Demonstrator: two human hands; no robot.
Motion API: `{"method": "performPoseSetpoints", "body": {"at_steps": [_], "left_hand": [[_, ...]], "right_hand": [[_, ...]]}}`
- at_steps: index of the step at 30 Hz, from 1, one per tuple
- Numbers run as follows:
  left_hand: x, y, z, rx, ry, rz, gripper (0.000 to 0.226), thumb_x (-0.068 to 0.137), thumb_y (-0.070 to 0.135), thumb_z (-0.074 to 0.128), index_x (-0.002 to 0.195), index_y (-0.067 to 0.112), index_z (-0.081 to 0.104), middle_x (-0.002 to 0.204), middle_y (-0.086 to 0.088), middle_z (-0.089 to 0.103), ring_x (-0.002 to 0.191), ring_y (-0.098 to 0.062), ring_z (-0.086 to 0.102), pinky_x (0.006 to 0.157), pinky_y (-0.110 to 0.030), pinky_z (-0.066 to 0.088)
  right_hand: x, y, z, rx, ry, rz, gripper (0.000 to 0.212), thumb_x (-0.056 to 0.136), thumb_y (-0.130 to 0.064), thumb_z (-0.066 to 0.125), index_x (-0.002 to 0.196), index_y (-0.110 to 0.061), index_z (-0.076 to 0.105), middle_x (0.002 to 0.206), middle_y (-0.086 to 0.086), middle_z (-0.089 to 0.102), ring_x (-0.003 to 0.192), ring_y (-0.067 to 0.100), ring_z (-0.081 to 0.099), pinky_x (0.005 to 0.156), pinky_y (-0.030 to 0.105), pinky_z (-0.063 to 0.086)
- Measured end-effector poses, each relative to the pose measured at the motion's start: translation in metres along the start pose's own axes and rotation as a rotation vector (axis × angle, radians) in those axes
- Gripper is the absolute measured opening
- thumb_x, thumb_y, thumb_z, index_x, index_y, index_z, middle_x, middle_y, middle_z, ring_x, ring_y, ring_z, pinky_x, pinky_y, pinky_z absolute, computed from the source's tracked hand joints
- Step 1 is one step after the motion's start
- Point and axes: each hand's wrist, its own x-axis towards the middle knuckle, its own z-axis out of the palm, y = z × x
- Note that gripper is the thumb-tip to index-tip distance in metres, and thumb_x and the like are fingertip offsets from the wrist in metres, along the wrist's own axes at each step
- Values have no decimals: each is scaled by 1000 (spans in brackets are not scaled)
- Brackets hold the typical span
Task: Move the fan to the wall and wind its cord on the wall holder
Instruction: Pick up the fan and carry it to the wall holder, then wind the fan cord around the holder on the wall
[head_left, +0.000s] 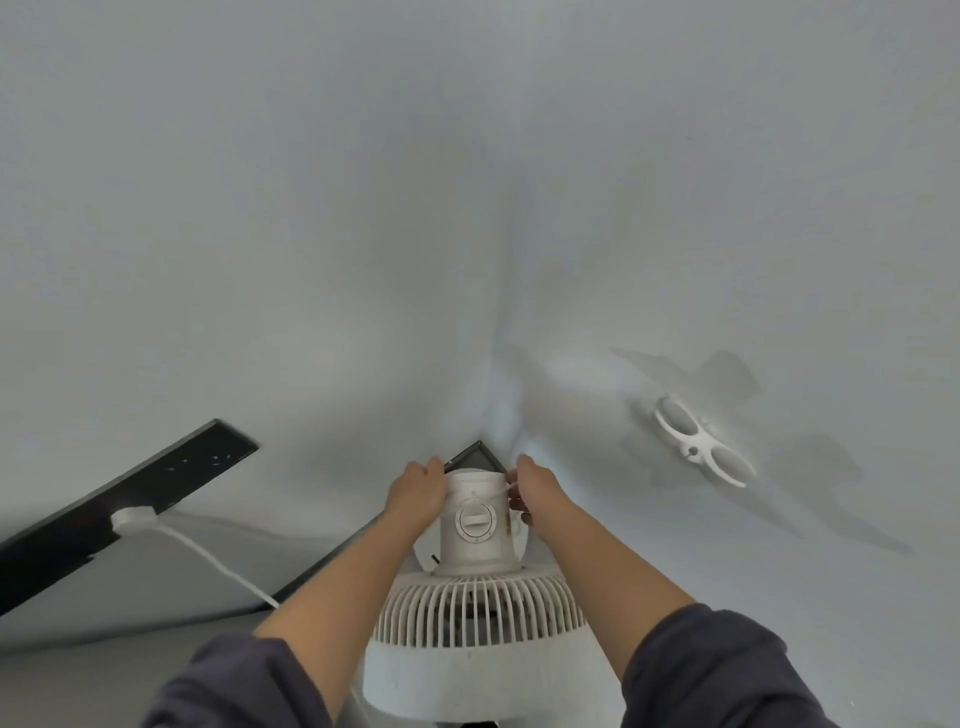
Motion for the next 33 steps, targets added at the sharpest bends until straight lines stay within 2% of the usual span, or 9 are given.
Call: {"method": "performPoseSetpoints", "body": {"at_steps": [2, 5, 9, 14, 21, 24, 26, 29, 33], "left_hand": [[-11, 1, -7, 1, 75, 71, 39, 102, 24, 31, 117, -3, 55, 120, -24, 59, 109, -36, 56, 86, -34, 42], [-25, 1, -15, -1, 181, 211, 25, 97, 12, 34, 100, 1, 57, 111, -22, 63, 92, -30, 55, 77, -31, 39], [-51, 1, -27, 76, 302, 476, 32, 86, -7, 40, 104, 3, 63, 110, -12, 63, 100, -27, 58, 86, -32, 47], [-93, 2, -34, 194, 303, 759, 24, 83, -4, 51, 99, 8, 64, 97, -2, 59, 86, -17, 55, 79, -25, 44], [-118, 8, -10, 350, 143, 996, 17, 89, 29, 55, 99, 20, 65, 96, 10, 61, 90, -7, 57, 83, -26, 48], [-111, 17, -3, 402, 88, 1020, 37, 89, 46, 39, 78, 19, 62, 73, 9, 61, 66, -7, 54, 65, -27, 45], [-102, 21, 2, 372, 115, 1035, 54, 86, 53, 25, 60, 12, 48, 51, -2, 48, 46, -10, 38, 51, -28, 33], [-81, 32, 3, 374, 226, 1095, 52, 86, 56, 16, 52, 19, 29, 44, 2, 28, 40, -12, 25, 47, -27, 21], [-46, 48, -3, 400, 337, 1119, 51, 98, 41, 35, 54, 20, 25, 44, 1, 27, 42, -12, 26, 48, -30, 23]], "right_hand": [[-11, 4, -13, 62, 17, -14, 28, 94, -24, 33, 90, -8, 56, 84, 10, 54, 66, 22, 46, 62, 28, 34], [-29, 13, -39, 3, 50, -73, 29, 94, -19, 35, 87, -7, 60, 85, 11, 59, 75, 24, 52, 71, 34, 40], [-57, 28, -73, -221, 130, -270, 26, 91, -9, 48, 105, -1, 69, 106, 14, 67, 99, 28, 62, 95, 39, 47], [-105, 53, -104, -353, 305, -456, 26, 89, -5, 50, 104, -5, 72, 108, 9, 70, 104, 25, 62, 77, 19, 40], [-127, 43, -105, -235, 329, -570, 23, 87, -16, 55, 82, 4, 66, 85, 17, 71, 83, 30, 65, 66, 30, 44], [-124, 32, -105, -170, 334, -611, 21, 83, -16, 55, 72, 1, 62, 75, 16, 69, 77, 30, 66, 63, 29, 45], [-116, 30, -107, -133, 338, -625, 19, 84, -15, 54, 67, -7, 59, 66, 9, 64, 66, 25, 65, 56, 25, 44], [-96, 36, -107, -113, 345, -633, 25, 87, -16, 53, 64, -8, 59, 64, 5, 63, 50, 15, 56, 43, 15, 41], [-61, 48, -97, -143, 334, -657, 27, 88, -16, 54, 64, -6, 62, 60, 1, 63, 44, 12, 53, 43, 13, 42]]}}
